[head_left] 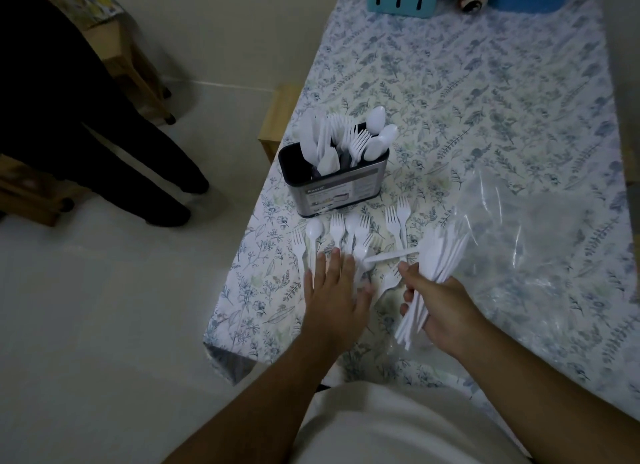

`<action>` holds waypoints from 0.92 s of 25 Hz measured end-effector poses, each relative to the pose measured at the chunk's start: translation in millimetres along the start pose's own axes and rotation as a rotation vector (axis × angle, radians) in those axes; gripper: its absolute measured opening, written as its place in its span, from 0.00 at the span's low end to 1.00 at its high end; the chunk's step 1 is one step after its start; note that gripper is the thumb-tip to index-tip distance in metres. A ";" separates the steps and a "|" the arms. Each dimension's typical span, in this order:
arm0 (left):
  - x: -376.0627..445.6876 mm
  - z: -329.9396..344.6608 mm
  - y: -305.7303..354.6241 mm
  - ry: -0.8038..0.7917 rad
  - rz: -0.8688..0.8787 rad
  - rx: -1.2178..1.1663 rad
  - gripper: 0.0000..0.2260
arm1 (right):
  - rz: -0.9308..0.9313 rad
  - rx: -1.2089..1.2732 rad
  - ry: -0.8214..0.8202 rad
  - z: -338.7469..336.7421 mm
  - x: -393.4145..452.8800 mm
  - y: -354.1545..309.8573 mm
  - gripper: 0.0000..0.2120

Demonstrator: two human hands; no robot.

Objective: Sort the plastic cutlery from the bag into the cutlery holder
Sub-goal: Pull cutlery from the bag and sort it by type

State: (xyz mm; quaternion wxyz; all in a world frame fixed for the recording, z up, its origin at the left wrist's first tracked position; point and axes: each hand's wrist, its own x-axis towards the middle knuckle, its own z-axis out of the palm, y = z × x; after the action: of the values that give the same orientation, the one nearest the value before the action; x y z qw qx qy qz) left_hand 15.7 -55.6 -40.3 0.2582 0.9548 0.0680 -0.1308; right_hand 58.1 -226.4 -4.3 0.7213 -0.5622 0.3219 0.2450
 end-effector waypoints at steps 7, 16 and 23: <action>4.6 -56.6 73.1 0.054 -0.816 -1.615 0.23 | -0.222 0.168 -0.066 52.7 -22.4 -60.1 0.05; 5.8 -76.6 76.5 0.118 -0.308 -1.371 0.14 | -0.321 -0.246 -0.091 71.5 -37.1 -62.5 0.11; 1.9 -82.3 74.1 0.096 -0.054 -1.034 0.14 | -0.331 -0.420 -0.034 73.5 -36.2 -48.9 0.22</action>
State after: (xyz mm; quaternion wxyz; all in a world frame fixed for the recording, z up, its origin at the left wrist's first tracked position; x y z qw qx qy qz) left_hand 49.8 -77.0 62.9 0.6893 0.7053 0.1602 -0.0427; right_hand 82.6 -166.9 66.3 0.6244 -0.7403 0.1558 0.1946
